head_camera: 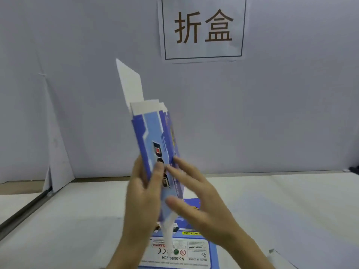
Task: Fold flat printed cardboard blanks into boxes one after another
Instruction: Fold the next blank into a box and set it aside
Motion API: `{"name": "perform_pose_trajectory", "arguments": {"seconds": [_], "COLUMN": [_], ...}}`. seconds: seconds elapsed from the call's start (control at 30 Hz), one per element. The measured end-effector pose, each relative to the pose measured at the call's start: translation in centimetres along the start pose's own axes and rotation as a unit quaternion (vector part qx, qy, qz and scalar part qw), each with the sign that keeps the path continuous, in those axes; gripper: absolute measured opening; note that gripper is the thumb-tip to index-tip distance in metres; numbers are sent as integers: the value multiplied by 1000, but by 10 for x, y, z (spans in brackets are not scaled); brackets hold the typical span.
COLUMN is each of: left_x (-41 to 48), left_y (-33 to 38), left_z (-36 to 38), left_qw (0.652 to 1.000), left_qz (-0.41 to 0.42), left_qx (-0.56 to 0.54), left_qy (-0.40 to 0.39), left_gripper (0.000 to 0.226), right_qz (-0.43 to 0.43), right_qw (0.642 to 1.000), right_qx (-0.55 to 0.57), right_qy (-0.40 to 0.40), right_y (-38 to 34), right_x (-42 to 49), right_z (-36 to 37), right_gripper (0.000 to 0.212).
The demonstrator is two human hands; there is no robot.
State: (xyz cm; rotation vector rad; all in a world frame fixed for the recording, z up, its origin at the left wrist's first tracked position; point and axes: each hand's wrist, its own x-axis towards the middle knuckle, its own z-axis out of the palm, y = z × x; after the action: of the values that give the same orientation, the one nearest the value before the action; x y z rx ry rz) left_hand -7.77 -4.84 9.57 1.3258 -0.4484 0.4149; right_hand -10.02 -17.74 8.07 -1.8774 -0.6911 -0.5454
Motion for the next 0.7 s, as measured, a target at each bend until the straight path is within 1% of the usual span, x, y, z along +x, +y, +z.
{"name": "perform_pose_trajectory", "arguments": {"seconds": [0.03,0.07,0.1,0.13,0.2,0.23,0.3,0.33,0.4,0.43,0.5,0.57,0.6,0.63,0.67,0.7], "left_x": [7,13,18,20,23,23,23,24,25,25,22,20,18,18,18,19], "left_y": [1,2,2,2,-3,-6,-9,-10,-8,-6,-2,-1,-1,-1,-1,0], "left_z": [-9,-18,-25,-30,-35,-35,-36,-37,-37,-36,-32,-29,-28,-29,-31,-33], "left_qw": [1000,999,998,997,993,992,990,991,995,997,997,995,994,993,992,988], "left_qz": [-4,-17,-39,-62,-95,-106,-120,-116,-80,-59,-43,-37,-32,-28,-22,-9], "left_qx": [-11,-26,-39,-48,-54,-58,-58,-50,-24,-12,-10,-1,11,22,36,57], "left_qy": [19,13,-2,-17,-38,-44,-50,-49,-50,-52,-65,-88,-100,-110,-123,-141], "left_gripper": [23,21,23,27,30,31,34,34,35,38,52,65,69,71,71,74], "right_qz": [4,9,26,50,101,129,163,164,147,134,109,97,110,135,163,173], "right_qw": [999,996,989,981,969,963,950,948,951,953,962,981,985,983,975,961], "right_qx": [8,5,20,43,95,129,187,201,199,198,186,123,94,91,126,195], "right_qy": [32,88,143,181,202,198,188,185,187,187,169,116,97,89,87,88], "right_y": [-1,0,2,4,8,9,11,10,9,8,6,7,8,8,8,10], "right_x": [2,4,6,8,10,9,7,6,6,6,7,9,11,12,13,13], "right_z": [-6,-12,-18,-25,-36,-41,-48,-49,-49,-47,-42,-35,-33,-32,-33,-37], "right_gripper": [56,57,57,58,59,55,38,32,27,26,26,28,30,31,38,48]}}
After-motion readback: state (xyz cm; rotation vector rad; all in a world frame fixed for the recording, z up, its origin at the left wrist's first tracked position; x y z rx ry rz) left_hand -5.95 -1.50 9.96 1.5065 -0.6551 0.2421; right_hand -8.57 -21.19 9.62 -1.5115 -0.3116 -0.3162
